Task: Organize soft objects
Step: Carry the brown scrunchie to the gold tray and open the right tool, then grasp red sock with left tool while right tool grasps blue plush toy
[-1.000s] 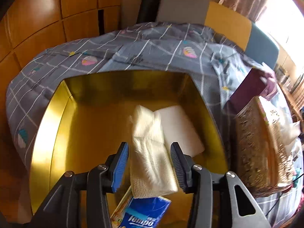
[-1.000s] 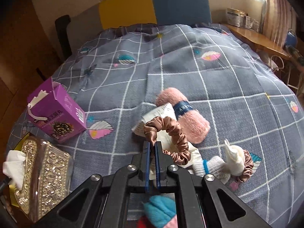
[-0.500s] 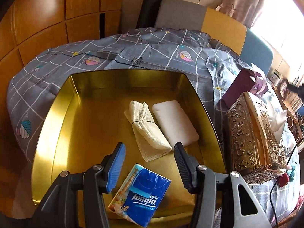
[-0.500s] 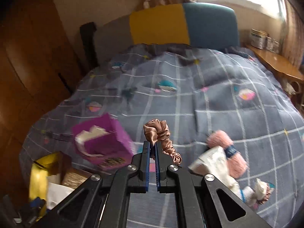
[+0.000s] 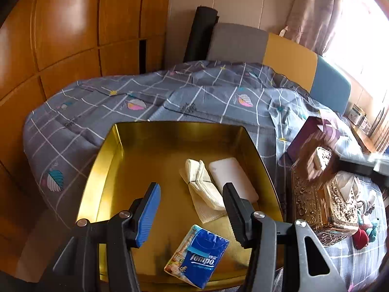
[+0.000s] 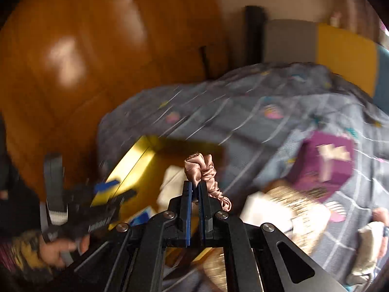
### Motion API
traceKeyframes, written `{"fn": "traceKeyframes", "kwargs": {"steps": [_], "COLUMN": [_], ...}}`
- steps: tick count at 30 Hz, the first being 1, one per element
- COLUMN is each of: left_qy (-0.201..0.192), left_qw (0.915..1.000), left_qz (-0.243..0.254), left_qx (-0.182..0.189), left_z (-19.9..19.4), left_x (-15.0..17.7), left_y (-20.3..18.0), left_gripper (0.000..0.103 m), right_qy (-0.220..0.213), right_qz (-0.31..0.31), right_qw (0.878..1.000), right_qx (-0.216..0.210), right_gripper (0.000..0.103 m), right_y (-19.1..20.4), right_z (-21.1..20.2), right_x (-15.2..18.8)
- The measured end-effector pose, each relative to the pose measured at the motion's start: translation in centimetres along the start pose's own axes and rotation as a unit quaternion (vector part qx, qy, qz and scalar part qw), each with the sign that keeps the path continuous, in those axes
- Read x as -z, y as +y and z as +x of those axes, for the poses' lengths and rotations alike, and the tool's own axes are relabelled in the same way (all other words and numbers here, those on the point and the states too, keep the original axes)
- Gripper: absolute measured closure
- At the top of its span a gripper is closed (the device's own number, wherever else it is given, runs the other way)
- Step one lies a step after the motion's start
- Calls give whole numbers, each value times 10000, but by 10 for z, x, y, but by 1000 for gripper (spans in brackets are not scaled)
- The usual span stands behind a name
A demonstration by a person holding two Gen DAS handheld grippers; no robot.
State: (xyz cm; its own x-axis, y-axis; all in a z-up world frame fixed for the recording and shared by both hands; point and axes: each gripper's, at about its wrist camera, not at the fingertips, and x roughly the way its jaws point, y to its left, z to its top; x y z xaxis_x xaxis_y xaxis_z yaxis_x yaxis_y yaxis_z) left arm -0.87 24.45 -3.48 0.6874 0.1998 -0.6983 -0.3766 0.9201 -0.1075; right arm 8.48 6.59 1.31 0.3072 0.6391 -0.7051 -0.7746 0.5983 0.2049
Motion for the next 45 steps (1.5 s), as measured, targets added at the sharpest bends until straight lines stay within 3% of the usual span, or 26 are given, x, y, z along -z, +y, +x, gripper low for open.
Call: {"fn": "traceKeyframes", "kwargs": {"steps": [9,10,12,13,18,23,35,41,45], "left_qy": [-198,-195,-190,-185,-186,-200,-236,-361,-354], "left_qw": [9995,9995,9994,9995,9995,9995,9987,9966,9950], "left_qz": [36,45,63,72,103,194,433,734,849], "left_qx": [-241,-238,-267,-248,-212,-159,153,135,383], "left_z": [-10,-10,-11,-11,-13,-15,-23,-32,-36], "left_x": [4,5,6,7,8,9,12,12,11], "left_y": [1,1,1,1,-2,-7,-28,-45,-55], "left_gripper": [49,49,49,49,49,49,49,49,49], "right_qy": [418,427,357,300,5,-498,-860,-1018,-1089], "right_qz": [-418,-403,-370,-353,-296,-300,544,1131,1516], "right_qw": [9979,9980,9982,9983,9977,9921,9746,9559,9382], "right_qx": [248,235,317,365,618,1113,1994,2513,2916], "right_gripper": [94,89,70,55,51,26,18,17,16], "right_y": [47,48,45,45,43,42,-19,-59,-88], "right_z": [41,41,43,42,30,0,-62,-98,-125], "right_x": [37,40,43,43,39,44,77,103,123]}}
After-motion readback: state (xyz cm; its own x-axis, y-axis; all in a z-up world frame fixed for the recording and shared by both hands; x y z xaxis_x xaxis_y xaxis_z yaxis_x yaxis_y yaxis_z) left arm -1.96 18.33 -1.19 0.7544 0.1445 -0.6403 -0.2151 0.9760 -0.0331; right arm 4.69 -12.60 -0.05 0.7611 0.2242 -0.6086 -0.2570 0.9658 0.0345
